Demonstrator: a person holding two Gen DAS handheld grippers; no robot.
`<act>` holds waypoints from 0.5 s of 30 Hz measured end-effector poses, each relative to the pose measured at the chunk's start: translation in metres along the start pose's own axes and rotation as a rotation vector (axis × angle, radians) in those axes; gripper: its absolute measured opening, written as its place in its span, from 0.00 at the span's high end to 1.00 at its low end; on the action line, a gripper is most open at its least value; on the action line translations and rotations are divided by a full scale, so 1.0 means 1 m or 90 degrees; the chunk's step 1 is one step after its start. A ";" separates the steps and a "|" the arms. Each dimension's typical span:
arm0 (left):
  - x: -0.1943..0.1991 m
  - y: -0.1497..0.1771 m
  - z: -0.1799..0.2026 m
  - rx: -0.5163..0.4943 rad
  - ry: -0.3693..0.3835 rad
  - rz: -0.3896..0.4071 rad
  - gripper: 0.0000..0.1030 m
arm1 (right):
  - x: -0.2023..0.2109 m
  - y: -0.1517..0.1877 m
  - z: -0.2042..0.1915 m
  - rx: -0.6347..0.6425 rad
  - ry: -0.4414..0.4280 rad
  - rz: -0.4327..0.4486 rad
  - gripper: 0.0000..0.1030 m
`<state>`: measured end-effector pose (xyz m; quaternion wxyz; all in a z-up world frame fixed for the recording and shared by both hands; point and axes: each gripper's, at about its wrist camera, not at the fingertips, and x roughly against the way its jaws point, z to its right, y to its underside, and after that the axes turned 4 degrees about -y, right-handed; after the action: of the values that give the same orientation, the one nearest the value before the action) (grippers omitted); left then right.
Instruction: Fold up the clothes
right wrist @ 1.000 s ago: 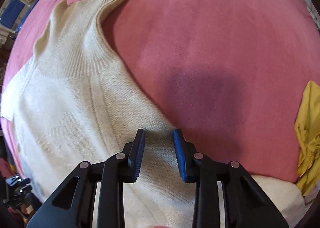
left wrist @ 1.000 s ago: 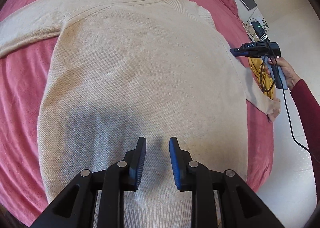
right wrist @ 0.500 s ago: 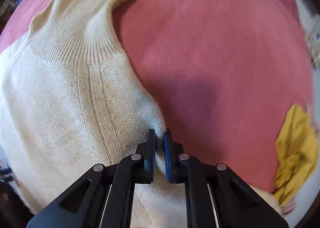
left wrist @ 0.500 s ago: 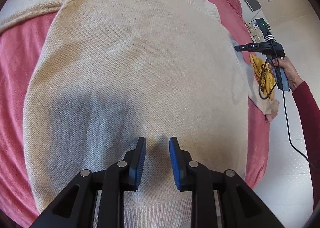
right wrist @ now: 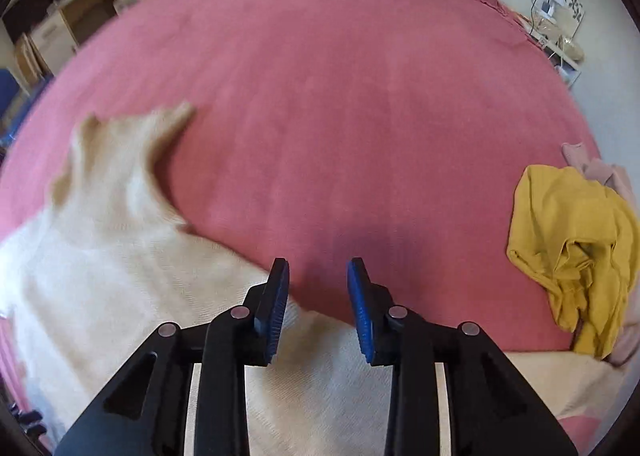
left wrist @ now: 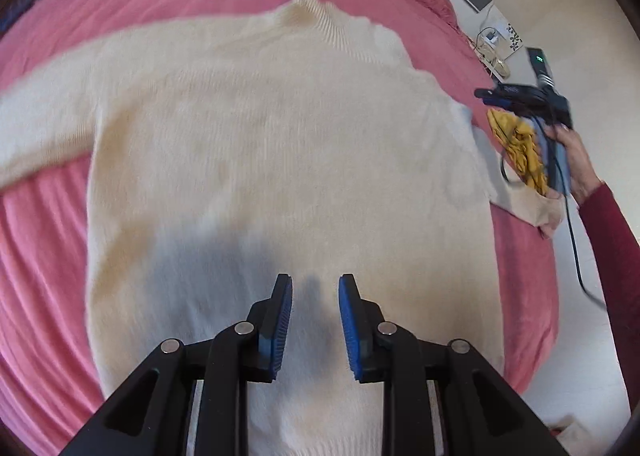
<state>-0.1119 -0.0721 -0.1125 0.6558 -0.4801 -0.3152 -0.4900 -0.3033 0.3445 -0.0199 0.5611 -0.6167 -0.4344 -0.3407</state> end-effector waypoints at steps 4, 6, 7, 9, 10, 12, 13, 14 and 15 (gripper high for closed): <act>0.000 -0.065 -0.005 -0.011 -0.038 0.064 0.77 | -0.005 0.020 -0.025 -0.011 -0.187 -0.060 0.68; 0.001 -0.094 -0.011 -0.007 -0.045 0.088 0.77 | -0.021 0.031 -0.034 -0.010 -0.206 -0.098 0.68; 0.002 -0.107 -0.014 -0.004 -0.048 0.096 0.77 | -0.032 0.031 -0.031 -0.014 -0.168 -0.119 0.68; -0.004 -0.139 -0.013 0.001 -0.050 0.107 0.77 | -0.047 0.031 -0.011 -0.052 -0.072 -0.139 0.78; -0.007 -0.156 -0.010 -0.004 -0.052 0.115 0.77 | -0.038 0.030 -0.005 -0.069 -0.077 -0.107 0.79; -0.012 -0.187 -0.008 -0.013 -0.066 0.132 0.77 | -0.016 0.025 -0.005 -0.070 -0.095 -0.050 0.79; -0.013 -0.200 -0.012 -0.024 -0.069 0.141 0.77 | -0.006 0.018 -0.013 -0.054 -0.121 -0.029 0.78; -0.014 -0.212 -0.016 -0.035 -0.074 0.148 0.77 | -0.001 0.011 -0.019 -0.046 -0.143 -0.023 0.75; -0.018 -0.223 -0.017 -0.042 -0.082 0.154 0.77 | 0.002 0.003 -0.026 -0.041 -0.165 -0.018 0.67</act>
<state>-0.3292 -0.0952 -0.0626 0.6720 -0.5665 -0.2803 -0.3860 -0.2983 0.3195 -0.0155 0.4756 -0.6671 -0.5005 -0.2798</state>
